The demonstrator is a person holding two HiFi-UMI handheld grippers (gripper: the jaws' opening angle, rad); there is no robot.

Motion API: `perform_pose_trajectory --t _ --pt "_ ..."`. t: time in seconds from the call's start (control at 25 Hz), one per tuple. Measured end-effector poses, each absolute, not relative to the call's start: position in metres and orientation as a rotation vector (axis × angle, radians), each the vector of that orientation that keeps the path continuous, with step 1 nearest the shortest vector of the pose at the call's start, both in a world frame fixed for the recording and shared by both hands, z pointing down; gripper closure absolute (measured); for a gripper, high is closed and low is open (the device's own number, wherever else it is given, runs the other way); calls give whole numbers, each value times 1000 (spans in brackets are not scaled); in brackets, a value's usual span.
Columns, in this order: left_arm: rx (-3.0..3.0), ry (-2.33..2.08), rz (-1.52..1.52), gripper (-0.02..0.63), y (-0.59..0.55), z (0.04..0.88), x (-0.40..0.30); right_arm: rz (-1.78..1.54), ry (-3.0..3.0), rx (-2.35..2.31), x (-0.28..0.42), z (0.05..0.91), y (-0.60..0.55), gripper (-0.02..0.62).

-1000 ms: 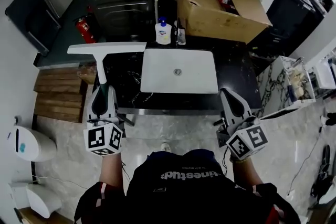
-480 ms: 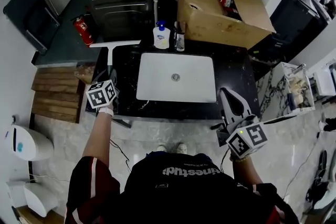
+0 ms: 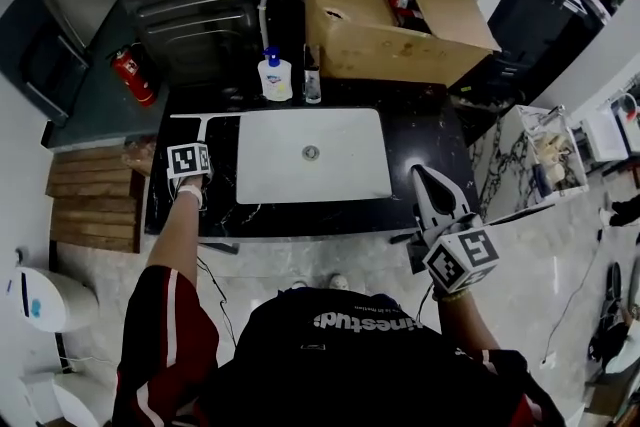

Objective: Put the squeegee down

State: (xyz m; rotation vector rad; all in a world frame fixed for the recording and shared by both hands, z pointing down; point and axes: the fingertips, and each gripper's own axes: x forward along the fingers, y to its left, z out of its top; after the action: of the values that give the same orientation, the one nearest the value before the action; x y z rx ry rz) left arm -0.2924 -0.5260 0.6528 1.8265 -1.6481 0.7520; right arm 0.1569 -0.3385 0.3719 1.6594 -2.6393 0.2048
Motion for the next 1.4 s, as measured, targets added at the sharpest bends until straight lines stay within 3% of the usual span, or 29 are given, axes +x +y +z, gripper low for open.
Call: perform_pose_trajectory --t 0.4,0.56,0.76,0.84,1.0,1.16,1.4 --pt "1772 -1580 710 506 -514 690 -285 200 -2646 1639 134 403 -394 557" --pt "1812 -1588 646 365 -509 681 -287 217 -2658 1638 136 403 -396 557" --pt "1986 -1772 501 351 -484 602 -288 212 -2691 1640 138 392 -398 557" --pt "2109 -1815 349 382 -473 546 -268 196 -2713 1636 136 383 -400 557" --pt "2404 -1793 70 517 -445 433 -200 174 -2758 1604 127 365 -403 557" --pt "2625 -1787 -76 569 -415 362 -142 128 -2801 1559 113 346 -399 557" --pt "2703 -1757 -138 594 -391 334 -95 122 -2819 1552 108 338 -392 557"
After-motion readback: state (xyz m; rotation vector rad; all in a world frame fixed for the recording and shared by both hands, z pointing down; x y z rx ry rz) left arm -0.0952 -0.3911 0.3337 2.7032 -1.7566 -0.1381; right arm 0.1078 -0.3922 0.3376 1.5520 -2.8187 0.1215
